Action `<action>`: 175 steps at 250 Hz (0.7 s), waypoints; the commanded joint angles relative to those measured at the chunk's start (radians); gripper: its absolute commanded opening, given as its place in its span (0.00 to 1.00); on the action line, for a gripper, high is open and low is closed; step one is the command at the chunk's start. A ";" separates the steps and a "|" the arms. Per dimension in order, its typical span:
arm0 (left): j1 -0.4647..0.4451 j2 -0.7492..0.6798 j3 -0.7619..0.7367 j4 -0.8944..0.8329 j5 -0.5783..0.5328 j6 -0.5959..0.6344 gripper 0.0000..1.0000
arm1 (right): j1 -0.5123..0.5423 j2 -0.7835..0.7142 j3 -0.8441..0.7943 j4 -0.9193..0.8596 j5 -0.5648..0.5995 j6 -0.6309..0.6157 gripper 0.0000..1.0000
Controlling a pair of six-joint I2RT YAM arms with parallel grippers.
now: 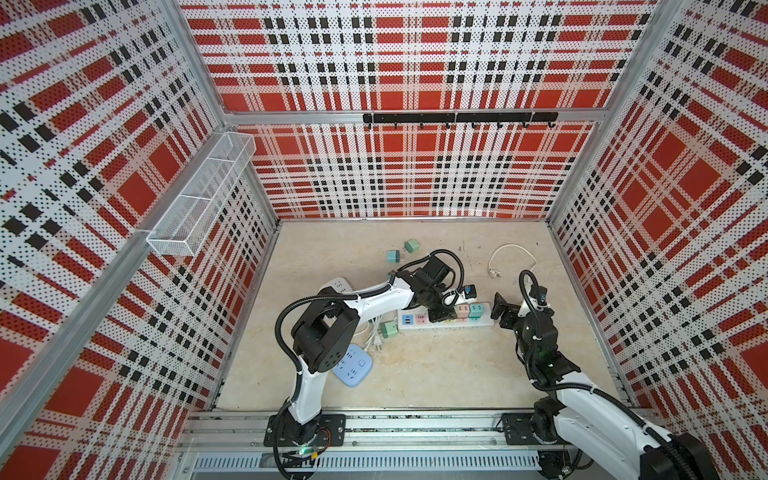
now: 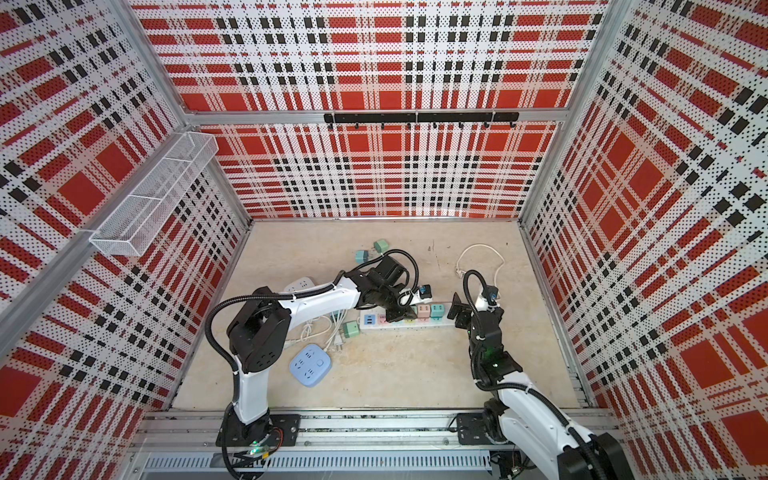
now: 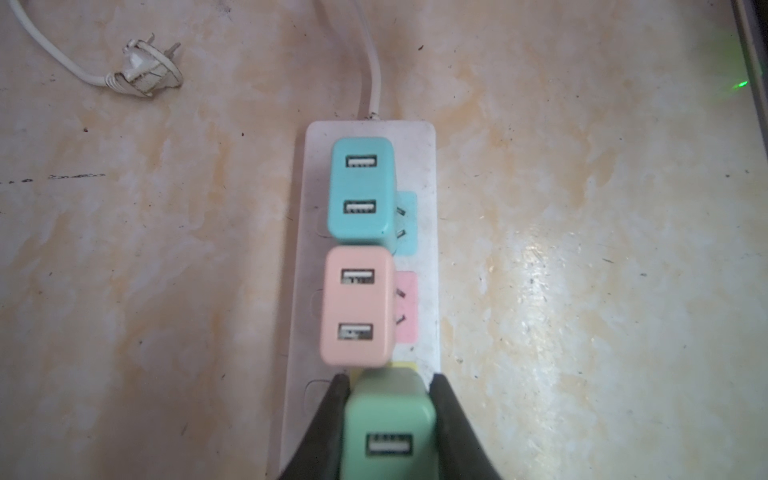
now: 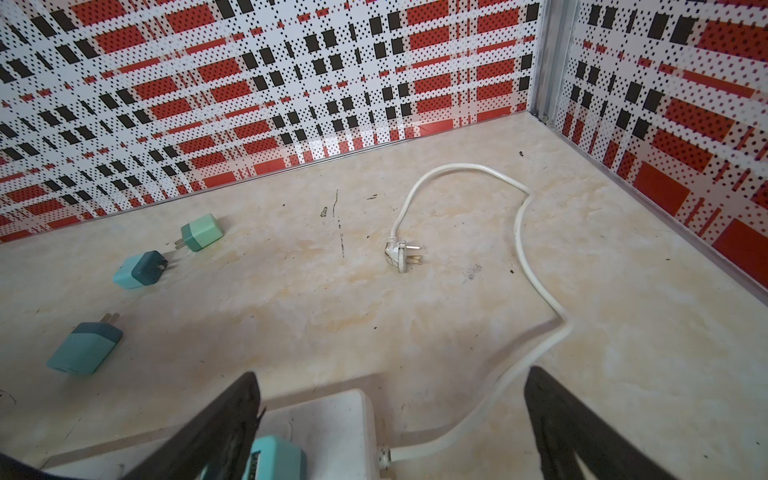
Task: Insert the plug
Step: 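Align the mint-green adapter above the socket beside the pink adapter and lower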
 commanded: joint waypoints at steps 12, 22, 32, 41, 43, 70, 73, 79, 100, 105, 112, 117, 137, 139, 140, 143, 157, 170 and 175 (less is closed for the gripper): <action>0.013 0.030 -0.013 0.033 0.039 -0.003 0.00 | -0.002 -0.004 -0.004 0.043 0.002 0.010 1.00; 0.015 0.033 -0.014 0.035 0.041 -0.003 0.00 | -0.003 -0.004 -0.003 0.042 0.003 0.011 1.00; 0.015 0.038 -0.015 0.036 0.041 -0.004 0.00 | -0.002 -0.005 -0.005 0.042 0.003 0.009 1.00; 0.017 0.040 -0.014 0.037 0.041 -0.004 0.00 | -0.002 -0.005 -0.005 0.042 0.004 0.010 1.00; 0.016 0.042 -0.014 0.037 0.041 -0.004 0.00 | -0.002 -0.006 -0.004 0.042 0.005 0.010 1.00; 0.018 0.046 -0.016 0.039 0.030 -0.005 0.00 | -0.002 -0.008 -0.006 0.042 0.003 0.009 1.00; 0.018 0.046 -0.016 0.039 0.028 -0.005 0.00 | -0.002 -0.008 -0.006 0.041 0.004 0.010 1.00; 0.020 0.047 -0.016 0.040 0.024 -0.006 0.00 | -0.002 -0.008 -0.006 0.042 0.005 0.009 1.00; 0.021 0.050 -0.017 0.039 0.012 -0.007 0.00 | -0.002 -0.009 -0.006 0.042 0.004 0.010 1.00; 0.021 0.052 -0.017 0.039 0.009 -0.007 0.00 | -0.002 -0.009 -0.006 0.042 0.002 0.010 1.00; 0.022 0.054 -0.018 0.039 0.005 -0.008 0.00 | -0.002 -0.011 -0.007 0.042 0.005 0.010 1.00; 0.023 0.054 -0.018 0.039 0.005 -0.009 0.00 | -0.002 -0.012 -0.008 0.042 0.004 0.011 1.00; 0.024 0.056 -0.019 0.040 0.003 -0.008 0.00 | -0.002 -0.014 -0.009 0.042 0.004 0.012 1.00; 0.025 0.056 -0.019 0.039 0.003 -0.009 0.00 | -0.002 -0.014 -0.009 0.042 0.004 0.011 1.00; 0.025 0.056 -0.019 0.039 0.001 -0.009 0.00 | -0.002 -0.015 -0.009 0.042 0.005 0.011 1.00; 0.025 0.056 -0.019 0.039 0.001 -0.009 0.00 | -0.002 -0.015 -0.009 0.042 0.005 0.012 1.00; 0.025 0.057 -0.021 0.038 -0.001 -0.009 0.00 | -0.002 -0.017 -0.009 0.042 0.005 0.011 1.00; 0.025 0.057 -0.020 0.036 -0.001 -0.010 0.00 | -0.002 -0.018 -0.012 0.042 0.005 0.012 1.00; 0.025 0.058 -0.021 0.037 0.000 -0.010 0.00 | -0.002 -0.017 -0.012 0.042 0.005 0.012 1.00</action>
